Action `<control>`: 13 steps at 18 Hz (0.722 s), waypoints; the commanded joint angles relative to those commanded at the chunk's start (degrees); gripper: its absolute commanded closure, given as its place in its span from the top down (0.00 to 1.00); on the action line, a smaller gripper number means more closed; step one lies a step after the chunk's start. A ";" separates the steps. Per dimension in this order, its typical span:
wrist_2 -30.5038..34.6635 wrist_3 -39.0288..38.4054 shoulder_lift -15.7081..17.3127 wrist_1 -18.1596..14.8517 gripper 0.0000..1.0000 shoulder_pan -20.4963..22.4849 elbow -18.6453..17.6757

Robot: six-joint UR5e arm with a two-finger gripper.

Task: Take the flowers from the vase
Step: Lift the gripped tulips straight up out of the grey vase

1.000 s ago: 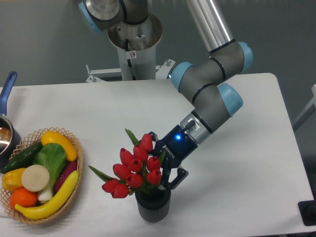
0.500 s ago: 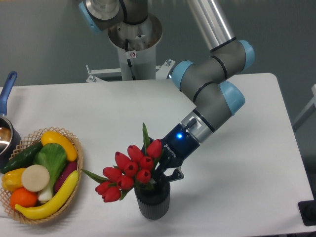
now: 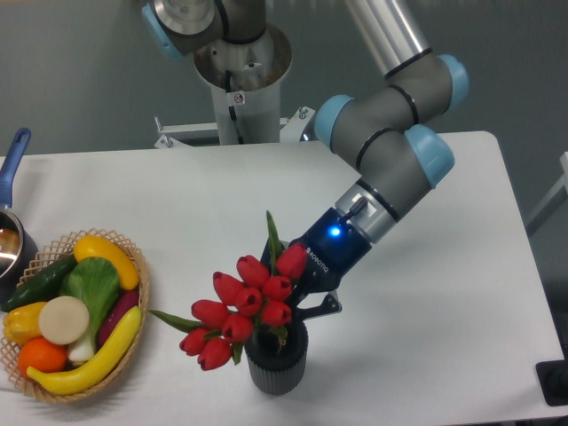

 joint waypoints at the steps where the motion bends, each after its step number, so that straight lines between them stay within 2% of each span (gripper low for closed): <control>1: -0.26 -1.32 0.00 0.00 0.00 0.00 0.53; 8: -3.60 -6.07 0.18 0.00 0.00 -0.35 3.17; 13: -6.77 -8.63 3.25 -0.09 0.00 0.26 3.43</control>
